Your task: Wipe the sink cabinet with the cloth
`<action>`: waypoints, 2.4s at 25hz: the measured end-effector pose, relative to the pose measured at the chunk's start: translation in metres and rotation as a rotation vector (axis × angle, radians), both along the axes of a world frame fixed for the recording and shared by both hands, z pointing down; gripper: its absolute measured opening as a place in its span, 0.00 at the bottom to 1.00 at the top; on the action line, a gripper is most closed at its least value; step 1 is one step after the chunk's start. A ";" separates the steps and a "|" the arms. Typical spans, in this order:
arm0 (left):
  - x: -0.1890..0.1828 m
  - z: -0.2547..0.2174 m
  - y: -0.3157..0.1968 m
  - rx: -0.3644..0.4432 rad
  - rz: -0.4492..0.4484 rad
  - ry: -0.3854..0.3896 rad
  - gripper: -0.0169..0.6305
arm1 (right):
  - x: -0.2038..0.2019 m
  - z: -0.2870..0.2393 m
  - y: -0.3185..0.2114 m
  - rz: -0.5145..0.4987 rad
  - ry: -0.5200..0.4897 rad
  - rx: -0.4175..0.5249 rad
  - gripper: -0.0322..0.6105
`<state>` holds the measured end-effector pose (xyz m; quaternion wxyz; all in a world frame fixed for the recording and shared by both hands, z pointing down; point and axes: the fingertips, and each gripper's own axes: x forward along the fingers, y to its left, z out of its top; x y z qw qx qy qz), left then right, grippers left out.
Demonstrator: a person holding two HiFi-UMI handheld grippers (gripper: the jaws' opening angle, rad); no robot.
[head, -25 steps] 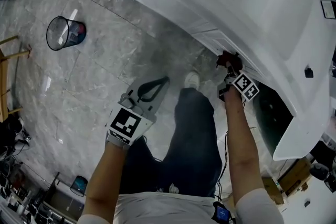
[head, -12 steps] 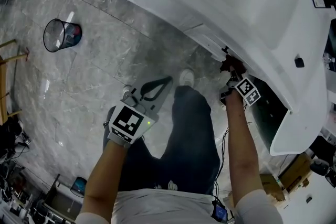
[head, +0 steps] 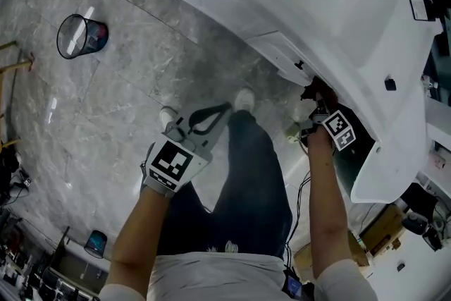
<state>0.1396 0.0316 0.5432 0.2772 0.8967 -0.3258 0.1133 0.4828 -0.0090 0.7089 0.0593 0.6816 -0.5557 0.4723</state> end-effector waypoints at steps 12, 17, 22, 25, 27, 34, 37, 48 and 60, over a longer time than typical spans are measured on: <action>-0.034 -0.018 0.005 0.001 -0.082 0.036 0.04 | -0.027 -0.044 -0.016 -0.057 0.032 0.003 0.18; -0.046 -0.019 0.003 0.007 -0.121 0.046 0.04 | -0.052 -0.050 -0.029 -0.120 0.033 0.010 0.18; -0.058 -0.017 0.002 0.008 -0.159 0.050 0.04 | -0.079 -0.054 -0.043 -0.181 0.028 0.023 0.18; -0.066 -0.016 0.001 0.008 -0.181 0.051 0.04 | -0.097 -0.056 -0.052 -0.221 0.030 0.027 0.18; -0.071 -0.015 -0.001 0.008 -0.194 0.051 0.04 | -0.108 -0.057 -0.058 -0.239 0.025 0.032 0.18; -0.086 -0.012 -0.004 0.006 -0.236 0.054 0.04 | -0.153 -0.056 -0.082 -0.312 -0.010 0.046 0.18; -0.093 -0.011 -0.007 0.004 -0.253 0.054 0.04 | -0.170 -0.052 -0.092 -0.327 -0.024 0.045 0.18; -0.109 -0.005 -0.003 -0.022 -0.278 0.053 0.04 | -0.203 -0.033 -0.075 -0.275 -0.068 0.019 0.18; -0.100 0.012 -0.008 -0.026 -0.197 0.017 0.04 | -0.173 0.001 -0.103 -0.036 -0.049 0.106 0.18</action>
